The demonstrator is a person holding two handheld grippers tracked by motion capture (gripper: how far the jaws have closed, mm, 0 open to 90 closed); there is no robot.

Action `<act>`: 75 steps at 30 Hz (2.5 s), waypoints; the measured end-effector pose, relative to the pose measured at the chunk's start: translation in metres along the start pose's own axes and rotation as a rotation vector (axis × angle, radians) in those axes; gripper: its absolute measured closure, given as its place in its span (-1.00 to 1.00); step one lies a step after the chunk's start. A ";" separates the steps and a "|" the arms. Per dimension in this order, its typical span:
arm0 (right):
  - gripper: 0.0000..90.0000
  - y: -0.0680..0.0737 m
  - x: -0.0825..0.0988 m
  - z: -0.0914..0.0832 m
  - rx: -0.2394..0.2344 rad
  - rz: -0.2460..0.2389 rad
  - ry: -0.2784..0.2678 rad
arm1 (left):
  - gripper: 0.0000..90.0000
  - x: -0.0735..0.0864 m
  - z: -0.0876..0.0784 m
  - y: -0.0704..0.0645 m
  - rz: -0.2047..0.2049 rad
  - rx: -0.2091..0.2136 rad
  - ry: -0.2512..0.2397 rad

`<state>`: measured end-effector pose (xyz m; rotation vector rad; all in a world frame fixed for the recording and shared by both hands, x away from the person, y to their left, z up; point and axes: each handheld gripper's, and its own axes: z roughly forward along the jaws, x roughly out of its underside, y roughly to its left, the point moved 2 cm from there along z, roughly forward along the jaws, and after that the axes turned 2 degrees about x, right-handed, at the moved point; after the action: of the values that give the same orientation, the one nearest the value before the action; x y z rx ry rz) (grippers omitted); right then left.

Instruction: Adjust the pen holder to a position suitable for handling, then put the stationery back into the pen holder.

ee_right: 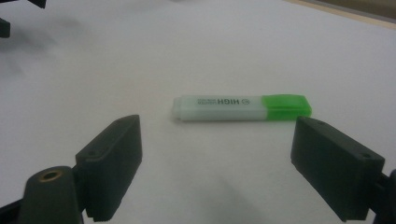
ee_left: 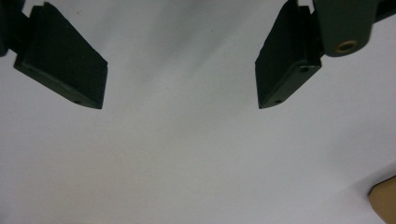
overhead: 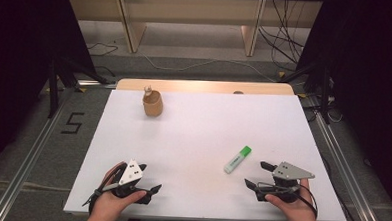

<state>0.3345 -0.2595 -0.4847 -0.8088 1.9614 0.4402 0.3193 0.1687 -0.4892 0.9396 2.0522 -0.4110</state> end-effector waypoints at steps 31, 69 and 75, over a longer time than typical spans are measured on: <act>-0.61 0.000 0.001 -0.006 0.010 -0.003 -0.015 | -0.58 -0.006 0.007 -0.004 0.004 -0.002 -0.006; -0.61 -0.010 0.003 -0.009 0.046 0.021 -0.027 | -0.16 -0.141 0.185 -0.092 0.062 0.126 0.062; -0.61 -0.010 0.003 -0.009 0.043 0.023 -0.023 | -0.04 -0.145 0.196 -0.091 0.036 0.118 0.083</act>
<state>0.3346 -0.2730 -0.4831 -0.7514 1.9545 0.4181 0.4147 -0.0739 -0.4975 1.0789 2.1013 -0.4856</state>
